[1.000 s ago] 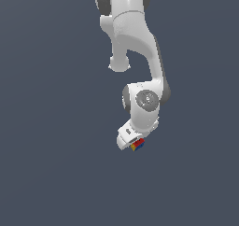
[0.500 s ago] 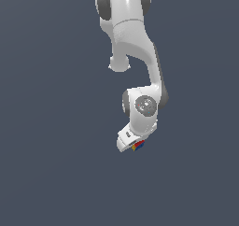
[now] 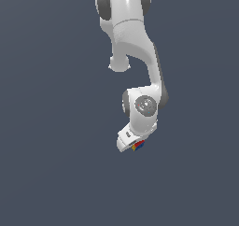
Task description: Pick up the object and move it to a goal position.
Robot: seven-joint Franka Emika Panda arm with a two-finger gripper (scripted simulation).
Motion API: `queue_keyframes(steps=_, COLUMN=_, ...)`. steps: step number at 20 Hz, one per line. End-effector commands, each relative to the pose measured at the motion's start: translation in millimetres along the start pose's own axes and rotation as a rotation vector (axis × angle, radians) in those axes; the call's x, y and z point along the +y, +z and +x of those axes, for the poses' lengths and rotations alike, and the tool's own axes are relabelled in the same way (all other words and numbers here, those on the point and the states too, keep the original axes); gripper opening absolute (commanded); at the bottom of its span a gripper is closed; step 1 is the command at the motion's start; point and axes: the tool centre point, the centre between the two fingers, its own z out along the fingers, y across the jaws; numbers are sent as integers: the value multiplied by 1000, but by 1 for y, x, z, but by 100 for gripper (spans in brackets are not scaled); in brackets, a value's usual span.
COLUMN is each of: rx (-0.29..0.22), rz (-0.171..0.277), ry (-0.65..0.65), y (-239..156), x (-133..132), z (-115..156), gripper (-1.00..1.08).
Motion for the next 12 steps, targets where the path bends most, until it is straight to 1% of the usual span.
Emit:
queue_keyframes(steps=1, rx=0, rz=0, ry=0, y=-1, x=0, z=0, gripper=-100)
queue_keyframes(steps=7, rx=0, rz=0, ry=0, y=-6, x=1, z=-8, gripper=-100)
queue_keyframes(steps=12, rx=0, rz=0, ry=0, y=-17, x=2, z=-23, gripper=-100)
